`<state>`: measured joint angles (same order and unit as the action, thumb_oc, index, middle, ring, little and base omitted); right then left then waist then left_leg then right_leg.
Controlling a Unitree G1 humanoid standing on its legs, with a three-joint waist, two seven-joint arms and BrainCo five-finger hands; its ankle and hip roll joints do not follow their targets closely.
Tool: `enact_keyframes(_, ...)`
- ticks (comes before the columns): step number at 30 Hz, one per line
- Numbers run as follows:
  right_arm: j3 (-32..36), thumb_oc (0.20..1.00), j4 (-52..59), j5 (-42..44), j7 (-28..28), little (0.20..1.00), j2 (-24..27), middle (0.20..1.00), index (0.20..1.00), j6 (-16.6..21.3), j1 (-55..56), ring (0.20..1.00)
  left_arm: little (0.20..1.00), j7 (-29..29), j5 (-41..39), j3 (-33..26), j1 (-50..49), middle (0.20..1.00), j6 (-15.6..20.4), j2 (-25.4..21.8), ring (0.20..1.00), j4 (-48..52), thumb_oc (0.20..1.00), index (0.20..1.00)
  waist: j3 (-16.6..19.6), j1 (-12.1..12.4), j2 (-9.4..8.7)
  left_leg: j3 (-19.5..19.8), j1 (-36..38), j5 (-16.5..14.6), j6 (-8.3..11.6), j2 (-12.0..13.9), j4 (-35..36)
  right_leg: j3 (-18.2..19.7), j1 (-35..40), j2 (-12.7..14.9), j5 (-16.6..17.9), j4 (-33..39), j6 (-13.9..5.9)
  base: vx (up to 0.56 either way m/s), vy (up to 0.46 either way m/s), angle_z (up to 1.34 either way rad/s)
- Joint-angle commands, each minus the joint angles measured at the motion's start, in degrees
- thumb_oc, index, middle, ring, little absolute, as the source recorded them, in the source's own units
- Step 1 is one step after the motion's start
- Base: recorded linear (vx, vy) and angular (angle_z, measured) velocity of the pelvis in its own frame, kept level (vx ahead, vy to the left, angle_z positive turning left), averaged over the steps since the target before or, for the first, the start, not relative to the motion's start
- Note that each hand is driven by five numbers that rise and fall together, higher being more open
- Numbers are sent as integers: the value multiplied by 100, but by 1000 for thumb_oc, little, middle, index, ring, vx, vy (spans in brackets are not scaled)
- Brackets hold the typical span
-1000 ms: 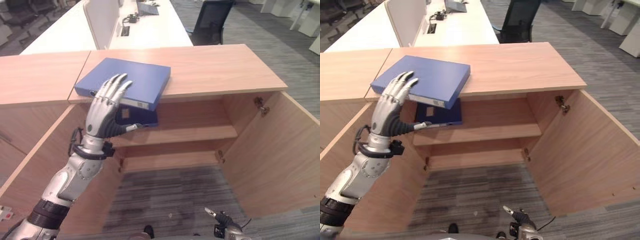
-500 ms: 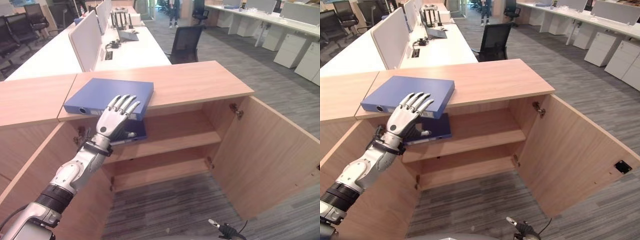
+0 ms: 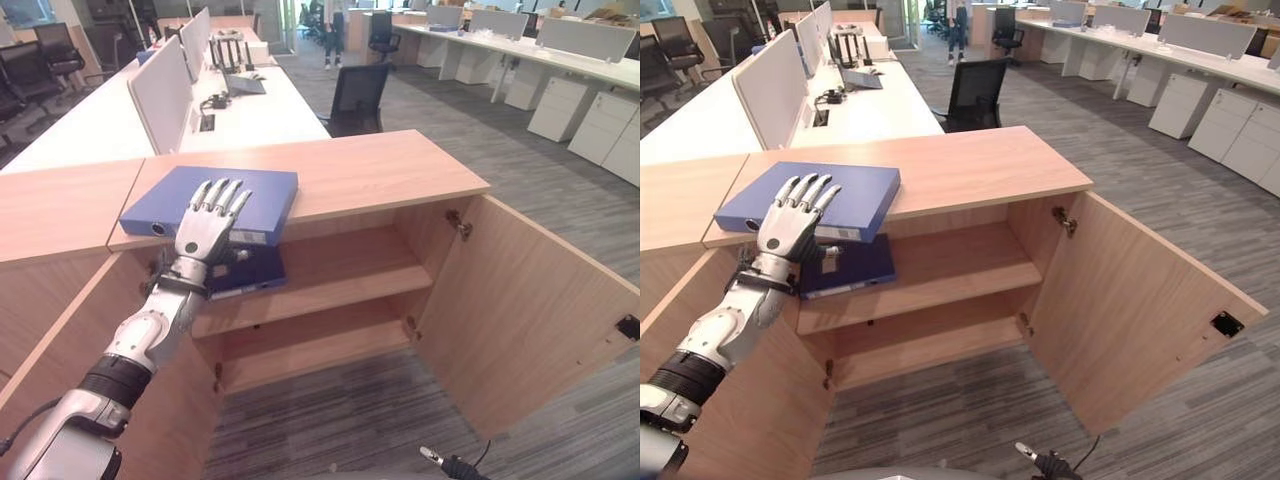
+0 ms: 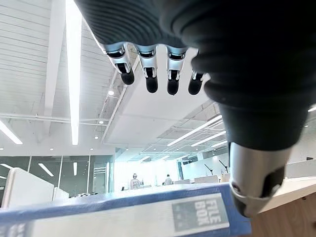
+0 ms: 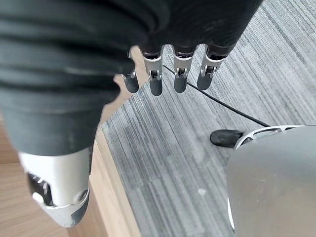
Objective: Put the empty folder in the office cabinet
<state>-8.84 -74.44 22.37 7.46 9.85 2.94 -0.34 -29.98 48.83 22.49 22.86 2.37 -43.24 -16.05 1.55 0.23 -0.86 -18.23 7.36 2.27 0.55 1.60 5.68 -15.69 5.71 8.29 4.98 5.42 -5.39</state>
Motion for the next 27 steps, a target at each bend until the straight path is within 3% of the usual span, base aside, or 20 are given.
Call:
enact_keyframes(1,-155,1000,-386,-82,4,1000,-70,1000,1000,9,-491,1000,1000,-137,162,-114,876,1000,-76,-137,1000,-273,1000,1000,-137,-12,-96,563,209,-790,139,159,-68,-19,443,152,-479,-42,-332,0,0,0)
enact_keyframes(17,-172,1000,-410,-127,28,1000,-22,1000,1000,-15,-454,1000,1000,3,90,357,1202,1000,-169,17,1000,-1073,1000,1000,-126,-81,-91,519,222,-779,130,155,-68,0,423,146,-453,-42,-345,0,0,0)
enact_keyframes(27,-190,1000,-436,-106,27,1000,-10,1000,1000,-30,-401,1000,1000,-133,15,425,1546,1000,-447,-61,1000,-1733,1000,1000,-118,-147,-102,487,213,-771,135,154,-68,27,397,156,-445,-42,-359,0,0,0)
